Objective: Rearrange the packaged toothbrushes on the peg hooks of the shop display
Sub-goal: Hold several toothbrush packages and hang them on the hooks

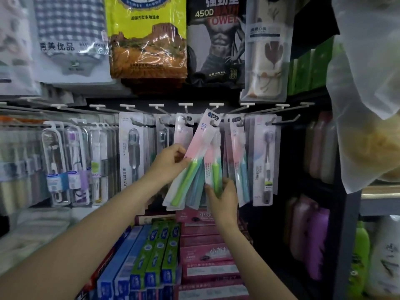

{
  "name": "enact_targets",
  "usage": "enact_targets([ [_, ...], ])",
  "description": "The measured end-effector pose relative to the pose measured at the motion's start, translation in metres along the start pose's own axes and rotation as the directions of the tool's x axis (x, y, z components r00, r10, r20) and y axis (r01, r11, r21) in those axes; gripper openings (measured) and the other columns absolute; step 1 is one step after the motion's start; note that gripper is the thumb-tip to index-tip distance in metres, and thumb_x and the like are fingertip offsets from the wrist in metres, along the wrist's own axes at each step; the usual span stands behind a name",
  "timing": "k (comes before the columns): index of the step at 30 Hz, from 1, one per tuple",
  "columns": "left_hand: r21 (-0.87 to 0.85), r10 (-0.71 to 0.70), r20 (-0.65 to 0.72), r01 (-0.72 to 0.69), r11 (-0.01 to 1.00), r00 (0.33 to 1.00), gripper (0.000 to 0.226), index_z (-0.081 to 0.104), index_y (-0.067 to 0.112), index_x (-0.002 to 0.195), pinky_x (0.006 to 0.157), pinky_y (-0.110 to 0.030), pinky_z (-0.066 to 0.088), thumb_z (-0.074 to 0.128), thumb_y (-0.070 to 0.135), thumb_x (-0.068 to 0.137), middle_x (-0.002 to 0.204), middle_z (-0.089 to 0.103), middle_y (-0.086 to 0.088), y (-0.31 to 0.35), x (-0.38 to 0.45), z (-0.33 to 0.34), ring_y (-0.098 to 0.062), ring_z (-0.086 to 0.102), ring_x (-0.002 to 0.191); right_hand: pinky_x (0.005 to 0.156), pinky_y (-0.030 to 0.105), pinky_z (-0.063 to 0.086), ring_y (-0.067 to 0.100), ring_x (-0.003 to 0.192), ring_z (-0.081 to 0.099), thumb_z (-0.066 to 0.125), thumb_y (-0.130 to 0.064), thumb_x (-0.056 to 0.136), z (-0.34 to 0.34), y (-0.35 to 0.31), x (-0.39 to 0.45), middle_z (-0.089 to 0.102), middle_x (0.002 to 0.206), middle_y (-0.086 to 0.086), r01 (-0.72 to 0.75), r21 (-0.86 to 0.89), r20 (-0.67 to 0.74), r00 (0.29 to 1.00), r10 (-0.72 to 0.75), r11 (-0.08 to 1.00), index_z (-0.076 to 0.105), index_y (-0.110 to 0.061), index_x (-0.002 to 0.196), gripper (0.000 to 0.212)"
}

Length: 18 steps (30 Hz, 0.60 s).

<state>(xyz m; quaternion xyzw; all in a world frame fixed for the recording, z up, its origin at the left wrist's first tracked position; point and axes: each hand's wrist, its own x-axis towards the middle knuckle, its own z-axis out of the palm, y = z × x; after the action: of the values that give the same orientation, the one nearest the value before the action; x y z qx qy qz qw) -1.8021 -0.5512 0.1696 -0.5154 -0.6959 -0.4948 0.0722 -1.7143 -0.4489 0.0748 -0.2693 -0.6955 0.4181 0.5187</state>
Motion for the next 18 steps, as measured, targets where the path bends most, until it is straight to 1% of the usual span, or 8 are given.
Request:
enact_targets([
  [2,-0.224,-0.116,0.096,0.135,0.965,0.989,0.009,0.057,0.014,0.081,0.069,-0.018,0.042,0.06,0.009,0.088,0.087,0.064,-0.001,0.0,-0.001,-0.002,-0.013,0.058,0.083,0.089,0.025,0.043,0.012,0.103,0.048,0.062,-0.03,0.088,0.004,-0.003,-0.006,0.049,0.105,-0.004,-0.004,0.021,0.017,1.0,0.004,1.0,0.046,-0.01,0.121,0.042],
  [4,-0.36,-0.163,0.176,0.218,0.907,0.971,0.01,0.06,0.013,0.079,0.07,-0.02,0.044,0.06,0.009,0.087,0.08,0.064,-0.001,0.001,-0.003,-0.005,-0.014,0.058,0.079,0.074,0.024,0.047,0.014,0.09,0.053,0.063,-0.028,0.087,0.003,-0.009,-0.006,0.054,0.092,-0.003,-0.06,0.094,0.109,0.993,0.049,0.994,0.05,-0.015,0.107,0.027],
  [6,-0.326,-0.164,0.183,0.217,0.92,0.969,0.01,0.063,0.011,0.078,0.068,-0.018,0.045,0.059,0.01,0.088,0.077,0.063,-0.001,0.003,-0.003,-0.01,-0.012,0.058,0.074,0.071,0.025,0.049,0.017,0.085,0.057,0.064,-0.018,0.086,0.0,-0.012,-0.003,0.058,0.088,0.002,-0.089,0.21,0.12,0.991,0.064,0.974,0.053,-0.015,0.097,0.016],
  [8,-0.204,-0.15,0.125,0.174,0.963,0.981,0.011,0.062,0.013,0.077,0.064,-0.013,0.044,0.06,0.012,0.088,0.078,0.063,0.0,0.007,-0.002,-0.013,-0.009,0.057,0.072,0.078,0.029,0.05,0.019,0.087,0.058,0.063,-0.009,0.086,-0.006,-0.01,0.001,0.06,0.09,0.006,-0.071,0.209,0.089,0.995,0.053,0.975,0.056,-0.013,0.094,0.012],
  [12,-0.181,-0.149,0.161,0.177,0.967,0.976,0.008,0.06,0.012,0.08,0.061,-0.008,0.044,0.06,0.013,0.088,0.082,0.065,0.0,0.009,-0.003,-0.007,-0.007,0.058,0.074,0.072,0.02,0.051,0.014,0.08,0.06,0.056,0.001,0.089,-0.014,-0.017,-0.006,0.063,0.089,0.008,-0.061,0.316,0.291,0.956,-0.036,0.947,0.062,-0.002,0.097,0.01],
  [14,-0.182,-0.145,0.168,0.176,0.968,0.975,0.005,0.059,0.01,0.084,0.06,-0.008,0.045,0.059,0.013,0.089,0.085,0.066,-0.003,0.008,-0.004,-0.004,-0.008,0.059,0.074,0.068,0.014,0.05,0.009,0.075,0.059,0.053,0.002,0.09,-0.011,-0.022,-0.009,0.064,0.089,0.008,-0.014,0.303,0.318,0.944,-0.087,0.953,0.064,0.003,0.102,0.016],
  [16,-0.124,-0.117,0.124,0.133,0.983,0.985,0.007,0.058,0.013,0.082,0.063,-0.013,0.046,0.059,0.012,0.089,0.086,0.065,-0.002,0.007,-0.003,-0.008,-0.01,0.058,0.077,0.068,0.008,0.046,0.008,0.078,0.057,0.054,-0.002,0.09,-0.01,-0.023,-0.008,0.062,0.093,0.005,0.063,0.197,0.21,0.972,-0.105,0.978,0.066,0.0,0.102,0.017],
  [18,-0.006,-0.052,0.085,0.052,0.999,0.995,0.014,0.055,0.017,0.077,0.069,-0.018,0.044,0.059,0.01,0.088,0.083,0.06,0.001,0.006,0.003,-0.018,-0.012,0.056,0.08,0.077,0.006,0.042,0.011,0.092,0.054,0.056,-0.008,0.09,-0.013,-0.022,-0.002,0.056,0.105,0.005,0.117,0.04,0.005,0.993,-0.117,0.992,0.063,-0.005,0.107,0.018],
])
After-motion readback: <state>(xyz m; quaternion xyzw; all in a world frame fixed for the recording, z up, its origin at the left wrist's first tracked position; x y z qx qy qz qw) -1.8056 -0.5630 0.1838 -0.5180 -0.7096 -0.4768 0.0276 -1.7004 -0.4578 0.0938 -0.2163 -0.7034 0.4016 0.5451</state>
